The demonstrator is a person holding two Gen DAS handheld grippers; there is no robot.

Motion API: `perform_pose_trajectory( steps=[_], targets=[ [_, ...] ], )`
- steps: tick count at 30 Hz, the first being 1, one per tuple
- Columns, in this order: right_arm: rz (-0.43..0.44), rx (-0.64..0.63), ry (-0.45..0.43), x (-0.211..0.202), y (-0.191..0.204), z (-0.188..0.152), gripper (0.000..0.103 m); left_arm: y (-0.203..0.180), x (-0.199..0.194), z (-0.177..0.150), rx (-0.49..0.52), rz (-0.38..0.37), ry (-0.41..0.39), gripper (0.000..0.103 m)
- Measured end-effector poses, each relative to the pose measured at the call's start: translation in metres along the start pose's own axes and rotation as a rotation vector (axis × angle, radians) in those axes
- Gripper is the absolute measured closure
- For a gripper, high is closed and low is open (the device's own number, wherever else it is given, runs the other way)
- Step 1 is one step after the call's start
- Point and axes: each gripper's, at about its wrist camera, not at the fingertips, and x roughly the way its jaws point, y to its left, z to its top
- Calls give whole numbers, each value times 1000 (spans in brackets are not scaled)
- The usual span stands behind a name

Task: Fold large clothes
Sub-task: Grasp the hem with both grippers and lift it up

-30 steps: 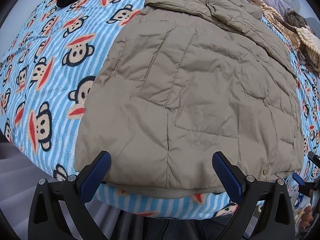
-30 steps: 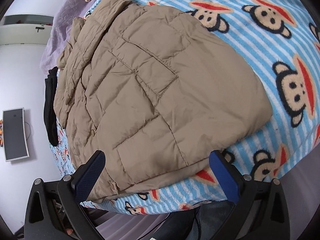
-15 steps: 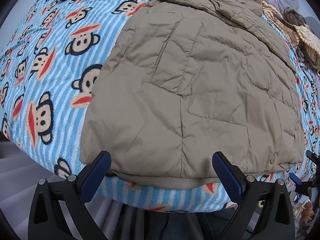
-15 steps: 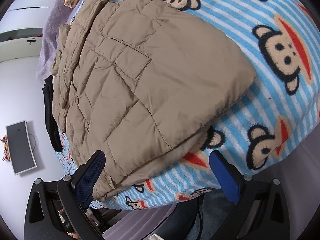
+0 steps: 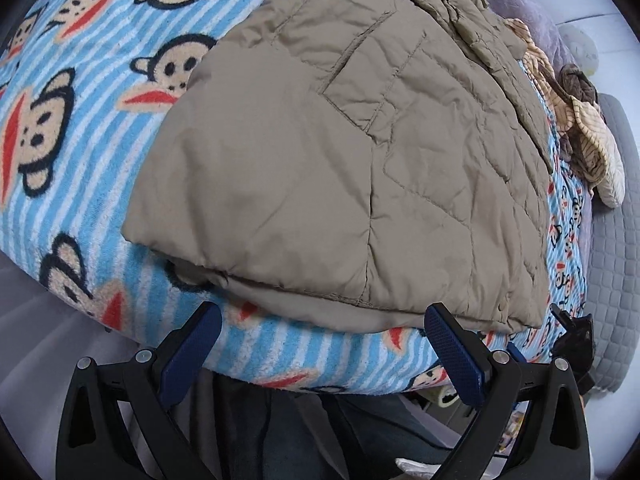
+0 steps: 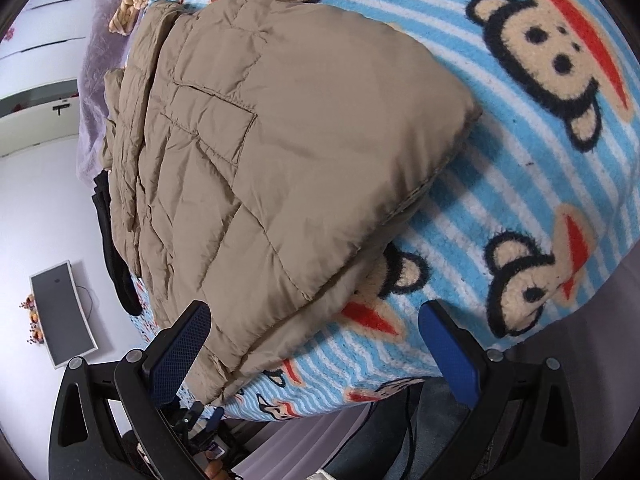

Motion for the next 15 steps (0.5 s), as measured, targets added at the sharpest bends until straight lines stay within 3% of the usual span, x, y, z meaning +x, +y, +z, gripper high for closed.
perform_pose_trajectory(
  steps=[4,8,12,15],
  targets=[
    [58,20,0,4,-1,3,0,0,8,12,-30,-29,-18,1],
    [55,-5,10,12,9,8,0,-8,16,28,-76,-92,-27,2],
    [89,-25,11,17,20,13,0,-31,27,37,-38,-94,-13,2],
    [102,-28,13,21,25,16,0,-50,35,42,1,-56,-7,2]
  ],
)
